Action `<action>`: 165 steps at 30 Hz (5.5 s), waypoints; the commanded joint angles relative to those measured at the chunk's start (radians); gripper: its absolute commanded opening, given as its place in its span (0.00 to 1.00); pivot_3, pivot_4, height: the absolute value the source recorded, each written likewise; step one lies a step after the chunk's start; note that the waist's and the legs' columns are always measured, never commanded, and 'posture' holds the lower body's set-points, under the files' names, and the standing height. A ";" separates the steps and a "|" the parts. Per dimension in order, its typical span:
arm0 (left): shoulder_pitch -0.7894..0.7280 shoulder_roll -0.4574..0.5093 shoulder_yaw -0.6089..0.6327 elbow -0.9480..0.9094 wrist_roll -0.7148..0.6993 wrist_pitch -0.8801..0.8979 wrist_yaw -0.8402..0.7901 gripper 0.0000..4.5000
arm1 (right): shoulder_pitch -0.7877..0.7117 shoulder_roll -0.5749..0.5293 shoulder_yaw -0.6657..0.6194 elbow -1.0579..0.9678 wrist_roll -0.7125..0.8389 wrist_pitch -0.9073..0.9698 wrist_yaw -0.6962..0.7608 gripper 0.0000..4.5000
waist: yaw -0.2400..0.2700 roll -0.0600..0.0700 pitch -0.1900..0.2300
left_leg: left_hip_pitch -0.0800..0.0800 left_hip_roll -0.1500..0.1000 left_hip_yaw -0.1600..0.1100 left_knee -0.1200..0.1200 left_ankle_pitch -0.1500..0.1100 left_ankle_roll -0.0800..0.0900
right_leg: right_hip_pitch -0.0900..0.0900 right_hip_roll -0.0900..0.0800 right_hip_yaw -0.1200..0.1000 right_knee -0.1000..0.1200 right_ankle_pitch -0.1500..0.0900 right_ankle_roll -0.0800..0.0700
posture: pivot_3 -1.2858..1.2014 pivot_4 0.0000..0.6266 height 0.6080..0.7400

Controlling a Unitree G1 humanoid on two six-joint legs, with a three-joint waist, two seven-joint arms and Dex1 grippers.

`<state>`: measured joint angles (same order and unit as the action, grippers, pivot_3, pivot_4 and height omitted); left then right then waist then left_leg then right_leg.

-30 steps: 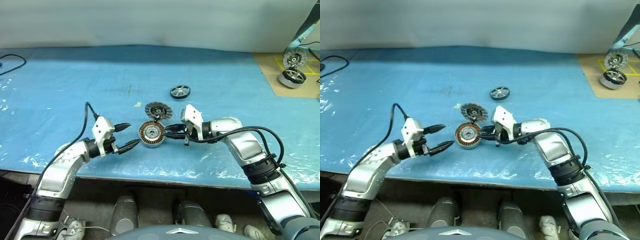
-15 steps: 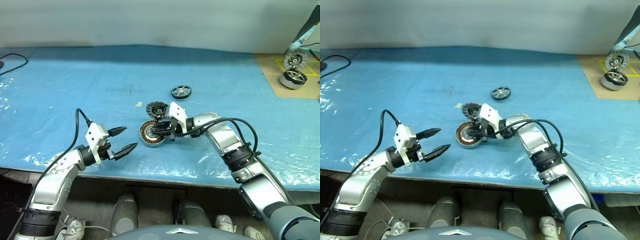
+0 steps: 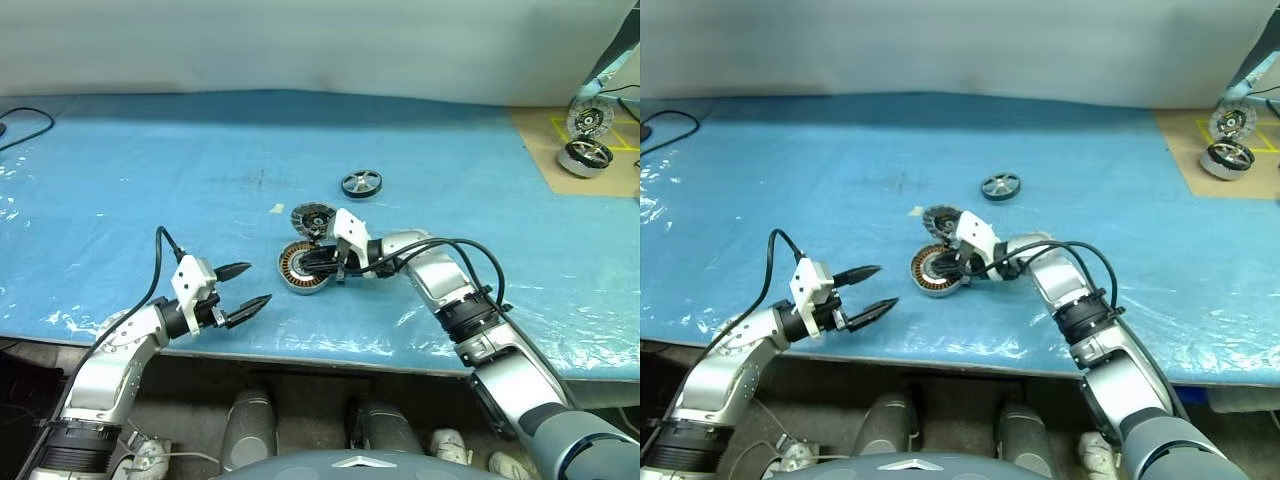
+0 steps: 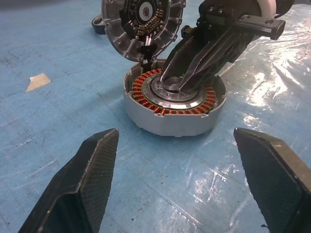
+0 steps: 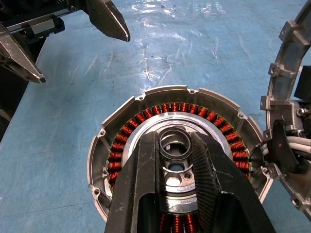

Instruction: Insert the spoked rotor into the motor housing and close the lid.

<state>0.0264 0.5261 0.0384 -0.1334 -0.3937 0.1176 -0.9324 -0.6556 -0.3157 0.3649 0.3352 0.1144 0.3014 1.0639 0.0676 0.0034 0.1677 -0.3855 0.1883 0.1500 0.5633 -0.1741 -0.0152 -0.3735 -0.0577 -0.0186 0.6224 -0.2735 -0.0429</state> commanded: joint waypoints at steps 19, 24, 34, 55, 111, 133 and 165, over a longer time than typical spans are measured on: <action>0.010 -0.004 -0.036 -0.108 0.017 0.030 0.046 0.89 | -0.020 -0.014 -0.014 0.020 -0.020 -0.035 0.009 0.13 | 0.000 0.000 0.000 | 0.000 0.000 0.000 0.000 0.000 0.000 | 0.000 0.000 0.000 0.000 0.000 0.000 | 0.52 0.24 1.00; 0.017 0.000 -0.034 -0.136 0.015 0.054 0.055 0.89 | 0.003 -0.017 0.002 0.003 -0.031 -0.035 0.014 0.13 | 0.000 0.000 0.000 | 0.000 0.000 0.000 0.000 0.000 0.000 | 0.000 0.000 0.000 0.000 0.000 0.000 | 0.52 0.24 1.00; 0.007 0.008 -0.020 -0.090 0.013 0.037 0.031 0.89 | 0.001 -0.004 0.000 0.026 -0.051 -0.041 0.002 0.42 | 0.000 0.000 0.000 | 0.001 0.000 0.000 0.000 0.000 0.000 | 0.001 0.000 0.000 0.000 0.000 0.000 | 0.52 0.24 1.00; -0.031 0.010 -0.035 -0.185 -0.006 0.144 0.072 0.89 | -0.001 0.015 -0.084 -0.062 0.053 0.068 0.012 0.00 | 0.000 0.000 0.000 | 0.000 0.000 0.000 0.000 0.000 0.000 | 0.000 0.000 0.000 0.000 0.000 0.000 | 0.52 0.24 1.00; -0.028 0.036 -0.016 -0.130 -0.013 0.126 0.020 0.89 | 0.036 0.050 -0.088 -0.039 0.077 0.112 0.024 0.00 | 0.000 0.000 -0.004 | -0.001 0.001 0.002 -0.003 0.000 -0.001 | -0.005 0.000 0.003 -0.002 0.000 -0.001 | 0.52 0.24 1.00; -0.017 0.030 -0.028 -0.084 0.012 0.083 0.006 0.89 | 0.021 0.072 0.046 0.169 -0.132 -0.060 -0.093 0.00 | -0.020 0.000 -0.004 | 0.005 0.002 0.003 -0.003 0.000 -0.001 | 0.002 0.000 0.004 -0.002 0.000 -0.001 | 0.52 0.24 1.00; -0.021 0.034 -0.042 -0.094 0.014 0.092 -0.002 0.89 | 0.070 0.002 -0.026 -0.003 -0.040 0.026 0.000 0.00 | -0.019 -0.001 -0.005 | 0.011 0.001 0.005 -0.012 0.000 0.000 | 0.006 0.000 0.006 -0.009 0.000 -0.001 | 0.52 0.24 1.00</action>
<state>0.0079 0.5524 -0.0082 -0.2163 -0.3721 0.2348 -0.9216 -0.6157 -0.3267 0.3033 0.3601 0.0492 0.2894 1.0240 0.0487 0.0022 0.1623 -0.3756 0.1893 0.1549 0.5503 -0.1743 -0.0158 -0.3693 -0.0572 -0.0130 0.6132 -0.2735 -0.0439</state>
